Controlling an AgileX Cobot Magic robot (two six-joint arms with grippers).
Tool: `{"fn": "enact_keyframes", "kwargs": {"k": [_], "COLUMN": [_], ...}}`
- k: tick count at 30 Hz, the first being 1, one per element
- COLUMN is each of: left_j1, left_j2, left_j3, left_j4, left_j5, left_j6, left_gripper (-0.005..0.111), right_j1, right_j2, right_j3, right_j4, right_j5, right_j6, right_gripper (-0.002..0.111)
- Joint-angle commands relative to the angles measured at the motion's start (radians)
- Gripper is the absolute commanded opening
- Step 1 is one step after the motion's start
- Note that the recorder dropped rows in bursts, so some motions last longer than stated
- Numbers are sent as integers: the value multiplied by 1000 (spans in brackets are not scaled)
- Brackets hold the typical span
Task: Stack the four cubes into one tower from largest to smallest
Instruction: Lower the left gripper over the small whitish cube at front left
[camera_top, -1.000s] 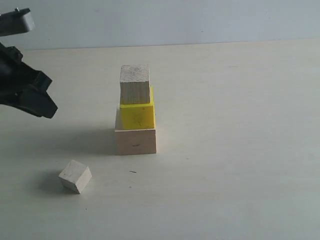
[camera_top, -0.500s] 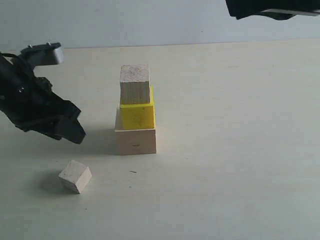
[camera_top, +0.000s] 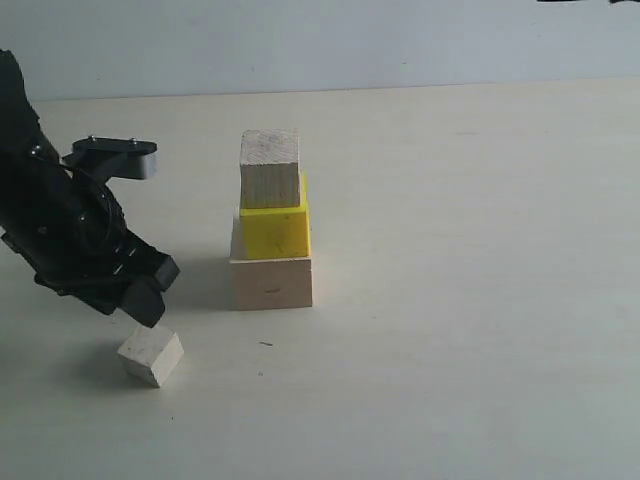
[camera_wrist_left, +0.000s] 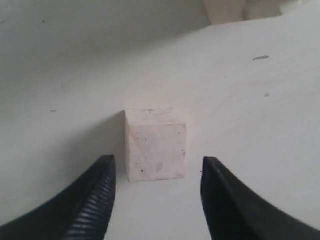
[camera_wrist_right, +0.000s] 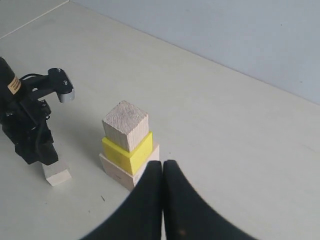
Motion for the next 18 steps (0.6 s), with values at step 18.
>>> {"fn": "enact_keyframes", "kwargs": {"k": [18], "left_j1": [-8], "left_j2": [76], "left_j3": [2], "left_j4": [-39], "left_j5": [-37], "left_j6": [16], "left_gripper": [69], "right_j1": [-5], "right_j2": [-20], "right_j3": [3], "right_j4": [-8], "right_j5": [24], "right_j6": [-4], "right_gripper": [0]}}
